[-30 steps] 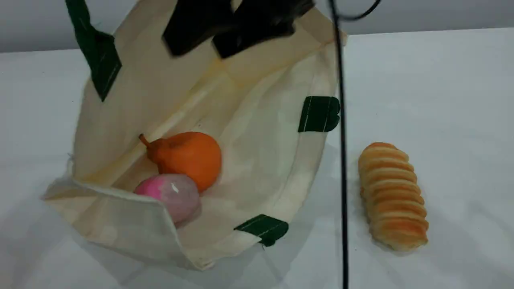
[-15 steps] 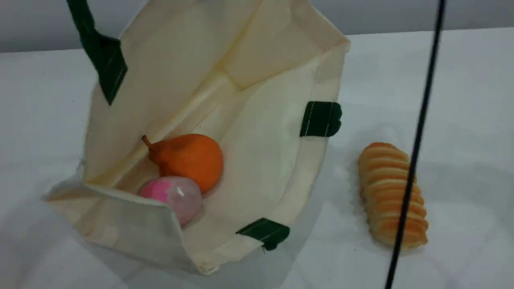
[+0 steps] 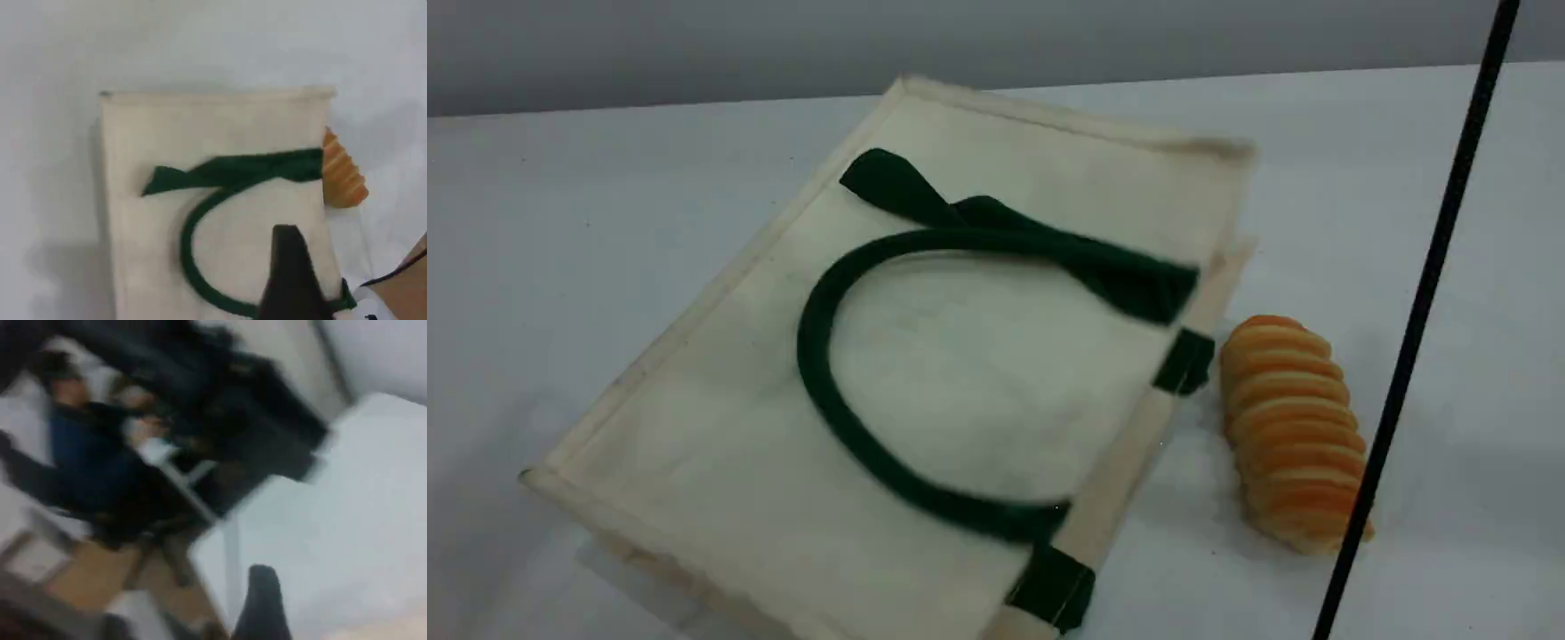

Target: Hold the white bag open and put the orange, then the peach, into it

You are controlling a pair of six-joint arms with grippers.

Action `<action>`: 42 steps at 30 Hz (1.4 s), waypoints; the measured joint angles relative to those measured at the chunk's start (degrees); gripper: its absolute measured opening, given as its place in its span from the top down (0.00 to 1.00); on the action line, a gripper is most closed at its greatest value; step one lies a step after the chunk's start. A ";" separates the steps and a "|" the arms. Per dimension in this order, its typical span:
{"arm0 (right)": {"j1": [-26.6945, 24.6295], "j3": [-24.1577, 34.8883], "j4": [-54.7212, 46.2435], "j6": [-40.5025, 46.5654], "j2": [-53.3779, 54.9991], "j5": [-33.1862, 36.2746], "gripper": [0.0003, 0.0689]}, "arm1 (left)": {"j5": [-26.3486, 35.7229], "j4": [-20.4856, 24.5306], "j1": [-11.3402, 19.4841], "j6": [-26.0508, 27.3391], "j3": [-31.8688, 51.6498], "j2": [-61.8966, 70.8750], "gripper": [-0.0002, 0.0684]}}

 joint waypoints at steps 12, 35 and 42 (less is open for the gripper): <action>0.00 0.00 -1.98 3.54 -12.13 -4.76 0.27 | 0.19 -0.05 0.00 -0.04 0.00 -10.14 0.37; 0.00 0.72 -73.14 57.04 -56.40 2.26 0.27 | 0.18 -0.22 -3.40 -6.61 1.63 -34.12 0.37; 0.00 6.20 -78.47 62.20 -63.47 2.01 0.27 | 0.18 -0.05 -3.40 -6.61 12.94 -44.84 0.37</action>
